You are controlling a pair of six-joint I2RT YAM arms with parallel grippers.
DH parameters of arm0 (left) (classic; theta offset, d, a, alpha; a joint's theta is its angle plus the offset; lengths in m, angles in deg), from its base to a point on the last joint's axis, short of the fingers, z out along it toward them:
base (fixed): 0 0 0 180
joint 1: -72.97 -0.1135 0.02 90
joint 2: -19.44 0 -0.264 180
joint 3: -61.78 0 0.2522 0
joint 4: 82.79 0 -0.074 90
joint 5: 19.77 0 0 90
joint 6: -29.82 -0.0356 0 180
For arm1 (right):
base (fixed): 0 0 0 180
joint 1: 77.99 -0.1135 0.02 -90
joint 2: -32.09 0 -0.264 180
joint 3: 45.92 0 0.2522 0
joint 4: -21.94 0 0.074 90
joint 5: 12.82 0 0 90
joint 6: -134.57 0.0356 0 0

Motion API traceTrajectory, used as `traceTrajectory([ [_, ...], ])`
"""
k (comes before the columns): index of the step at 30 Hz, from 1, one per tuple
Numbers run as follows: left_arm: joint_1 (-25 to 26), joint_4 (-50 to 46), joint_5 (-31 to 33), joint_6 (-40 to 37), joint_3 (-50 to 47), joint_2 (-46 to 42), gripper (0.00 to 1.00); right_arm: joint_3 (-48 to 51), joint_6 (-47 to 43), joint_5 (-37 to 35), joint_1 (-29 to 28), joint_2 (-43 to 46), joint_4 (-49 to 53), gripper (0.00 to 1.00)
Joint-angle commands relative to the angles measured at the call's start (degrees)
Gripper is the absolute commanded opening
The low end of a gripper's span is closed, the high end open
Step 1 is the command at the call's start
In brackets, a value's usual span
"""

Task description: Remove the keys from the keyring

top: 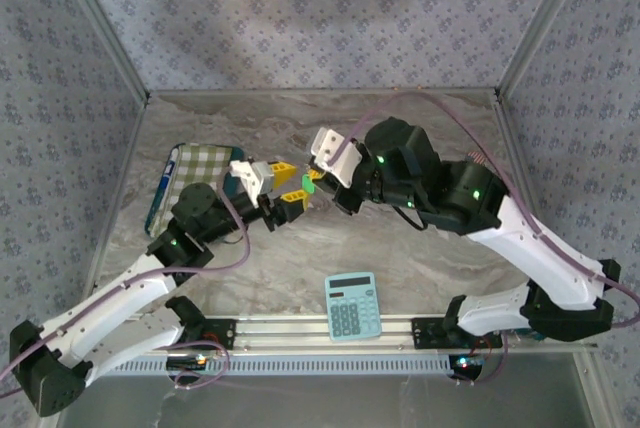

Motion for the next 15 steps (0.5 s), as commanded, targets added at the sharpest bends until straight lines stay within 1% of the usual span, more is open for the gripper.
traceTrajectory([
  [1, 1.0, 7.0, 0.6, -3.1, -1.2, -2.0, 0.58, -5.7, 9.0, 4.6, 1.6, -2.9, 10.4, 0.00],
  [4, 2.0, 9.5, 0.3, -5.2, -2.0, -2.4, 0.61, -8.0, 13.1, 7.9, 3.9, -4.6, 12.0, 0.00],
  [7, 3.1, 9.3, 0.6, -7.6, -1.2, -1.9, 0.62, -9.5, 17.0, 11.3, 6.7, -6.1, 13.4, 0.00],
  [10, 3.7, 9.5, 2.5, -9.6, -1.1, -1.0, 0.62, -9.8, 20.3, 14.6, 9.0, -6.7, 13.3, 0.00],
  [15, 3.8, 11.2, 7.4, -11.2, -2.2, 0.7, 0.63, -11.4, 21.6, 15.8, 11.4, -9.2, 17.1, 0.00],
])
